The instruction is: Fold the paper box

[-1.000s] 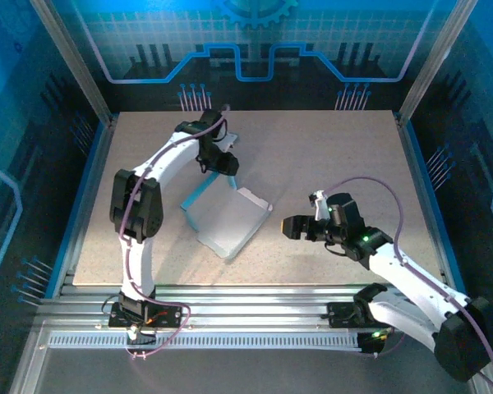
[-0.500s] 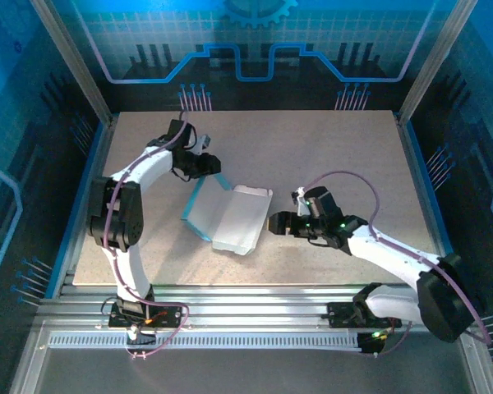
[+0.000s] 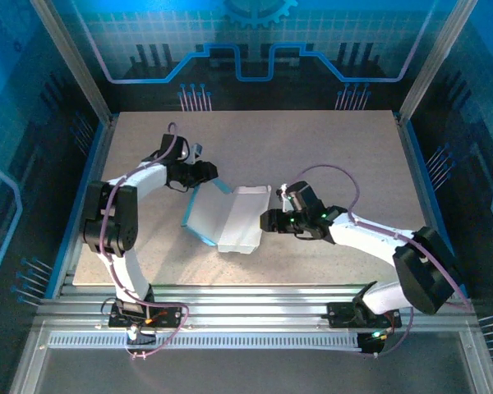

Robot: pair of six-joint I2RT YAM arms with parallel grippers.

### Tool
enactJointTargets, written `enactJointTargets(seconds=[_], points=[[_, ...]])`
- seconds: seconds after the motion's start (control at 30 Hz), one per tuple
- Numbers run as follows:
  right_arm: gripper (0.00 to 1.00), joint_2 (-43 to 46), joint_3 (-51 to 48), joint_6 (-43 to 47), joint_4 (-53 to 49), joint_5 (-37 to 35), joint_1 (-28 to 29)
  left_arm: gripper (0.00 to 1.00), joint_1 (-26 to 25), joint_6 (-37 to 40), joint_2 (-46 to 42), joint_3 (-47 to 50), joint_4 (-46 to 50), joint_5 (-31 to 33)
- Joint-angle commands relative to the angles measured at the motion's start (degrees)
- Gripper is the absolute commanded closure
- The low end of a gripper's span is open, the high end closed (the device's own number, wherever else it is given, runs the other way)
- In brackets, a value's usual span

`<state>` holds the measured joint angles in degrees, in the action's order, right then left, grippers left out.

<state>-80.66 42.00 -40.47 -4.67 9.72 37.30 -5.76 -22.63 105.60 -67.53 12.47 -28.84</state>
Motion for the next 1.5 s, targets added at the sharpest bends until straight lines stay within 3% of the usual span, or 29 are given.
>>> enactJointTargets(seconds=[0.0,0.4,0.73,0.87,1.0,1.27,1.47], points=[[0.52,-1.28,2.42,-0.37,-0.84,-3.11,1.67,0.59,0.54,-2.70,-1.91,1.15,-3.38,-2.43],[0.79,-1.93,6.05,-0.39,-4.94,-9.52,3.61,0.58,0.40,-9.00,-5.27,7.07,-10.87,-4.28],[0.87,0.66,8.09,6.74,-12.68,-12.60,1.37,0.51,-0.92,-11.98,-8.43,11.75,-15.74,-7.45],[0.88,2.15,11.42,12.30,-17.18,-12.20,-0.96,0.42,-1.01,-13.23,-9.17,13.51,-19.11,-9.78],[0.88,1.71,16.78,19.51,-26.29,-14.49,-2.59,0.27,-1.01,-8.50,-11.86,12.98,-19.28,-12.10],[0.88,-0.50,27.30,33.38,-40.18,-20.70,-2.94,0.18,-1.01,3.53,-15.95,4.50,-10.42,-12.11],[0.88,-2.81,32.79,41.55,-44.83,-21.35,-3.11,0.17,-1.46,3.53,-17.68,4.94,-12.28,-11.42]])
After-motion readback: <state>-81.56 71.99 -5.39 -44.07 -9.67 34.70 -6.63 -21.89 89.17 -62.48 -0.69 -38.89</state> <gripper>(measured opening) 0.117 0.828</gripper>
